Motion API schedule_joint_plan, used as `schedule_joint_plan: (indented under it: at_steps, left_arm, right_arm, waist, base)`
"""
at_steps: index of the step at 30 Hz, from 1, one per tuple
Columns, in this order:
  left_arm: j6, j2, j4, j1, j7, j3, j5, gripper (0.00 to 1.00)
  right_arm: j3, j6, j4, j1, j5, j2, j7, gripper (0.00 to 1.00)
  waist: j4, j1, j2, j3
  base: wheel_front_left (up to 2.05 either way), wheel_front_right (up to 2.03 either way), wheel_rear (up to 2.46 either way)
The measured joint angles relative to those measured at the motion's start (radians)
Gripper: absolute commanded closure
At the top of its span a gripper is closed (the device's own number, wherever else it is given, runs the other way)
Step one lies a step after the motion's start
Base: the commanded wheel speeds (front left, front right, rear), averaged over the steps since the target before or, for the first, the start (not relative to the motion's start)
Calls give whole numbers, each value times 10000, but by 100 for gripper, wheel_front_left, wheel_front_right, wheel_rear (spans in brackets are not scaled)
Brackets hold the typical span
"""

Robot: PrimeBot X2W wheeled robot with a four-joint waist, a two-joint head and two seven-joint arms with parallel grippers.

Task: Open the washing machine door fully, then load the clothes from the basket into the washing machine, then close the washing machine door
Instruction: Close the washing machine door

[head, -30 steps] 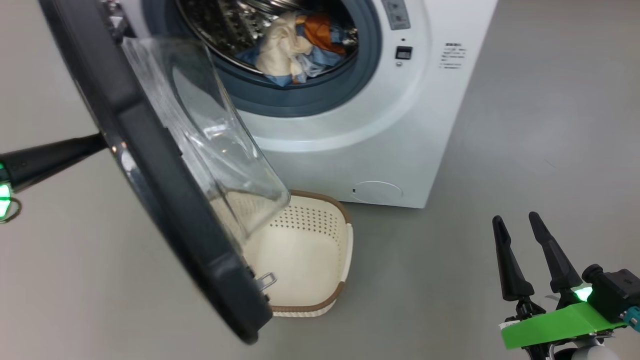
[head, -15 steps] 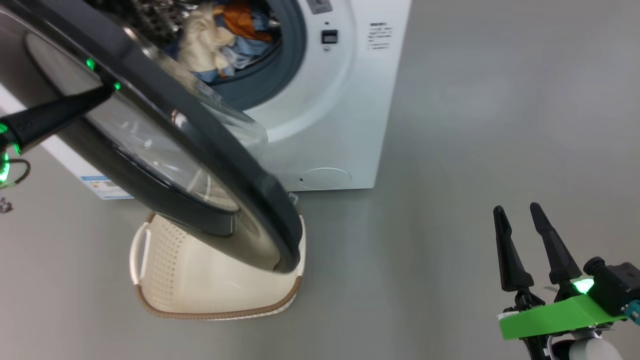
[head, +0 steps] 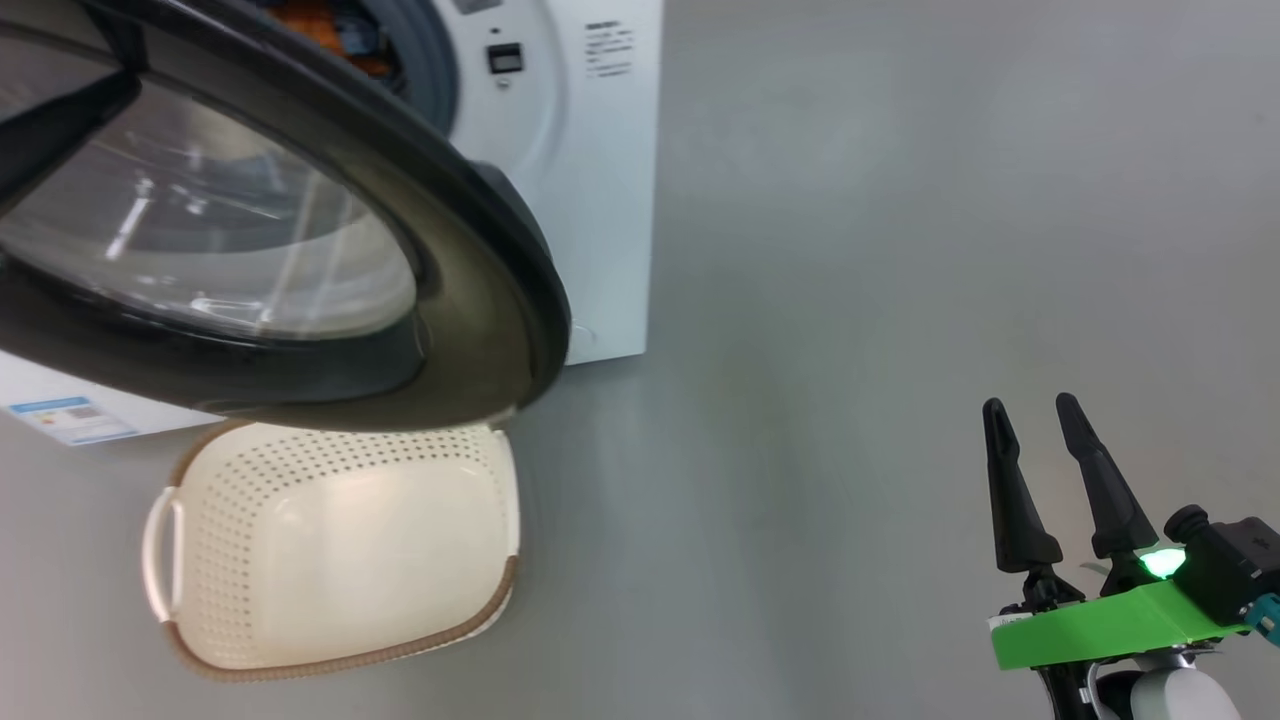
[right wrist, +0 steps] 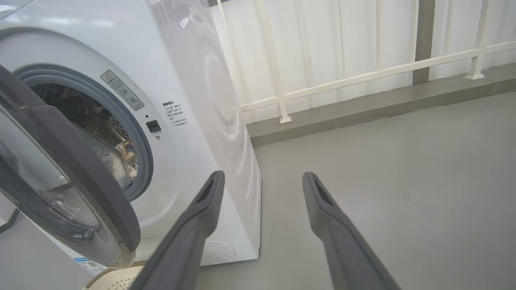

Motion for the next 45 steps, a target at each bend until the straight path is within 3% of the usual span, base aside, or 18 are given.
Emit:
schedule_joint_plan:
  at_steps: [13, 14, 16, 20, 21, 22, 23, 31, 37, 45]
  left_arm:
    - [-2, 219, 42, 736, -224, -186, -217, 98]
    - [-2, 226, 0, 952, -293, -180, -247, 90]
    - [-2, 238, -81, 1369, -435, -173, -272, 83]
    - [-2, 238, -303, 2230, -742, -92, -481, 55]
    - [-2, 234, -384, 2470, -848, -71, -500, 38]
    - [-2, 213, -453, 2707, -947, -21, -569, 14]
    - [-2, 205, -554, 2957, -1001, 0, -642, 0]
    - [-2, -33, -884, 4761, -1975, 113, -696, 0]
    - [-2, -309, -988, 5660, -3269, 69, -370, 0]
    - [-2, -552, -1195, 6765, -6667, -779, 938, 0]
  right_arm:
    - [-42, 0, 4, -67, -8, 33, 0, 0]
    - [-44, 0, 6, -66, -8, 27, 0, 0]
    - [-42, 0, 6, -66, -10, 17, 0, 0]
    - [-27, 0, 17, -64, -10, -19, 0, 0]
    - [-21, 0, 23, -63, -8, -25, 0, 0]
    - [-19, 0, 25, -61, -8, -33, 0, 0]
    - [-19, 0, 25, -59, -10, -46, 0, 0]
    - [-17, 0, 38, -34, -10, -213, 0, 0]
    - [-13, 0, 42, -30, -10, -261, 0, 0]
    - [-23, 0, 54, -19, -10, -278, 0, 0]
  waist:
    - [108, 0, 0, -79]
    - [158, 0, 0, -105]
    - [268, 0, 0, -154]
    - [486, 0, 0, -254]
    - [533, 0, 0, -286]
    - [577, 0, 0, -314]
    - [623, 0, 0, -343]
    - [951, 0, 0, -509]
    - [1064, 0, 0, -560]
    - [1070, 0, 0, -565]
  base:
    - [0, 0, 0]
    - [0, 0, 0]
    - [0, 0, 0]
    - [0, 0, 0]
    - [0, 0, 0]
    - [0, 0, 0]
    - [0, 0, 0]
    - [0, 0, 0]
    - [0, 0, 0]
    - [0, 0, 0]
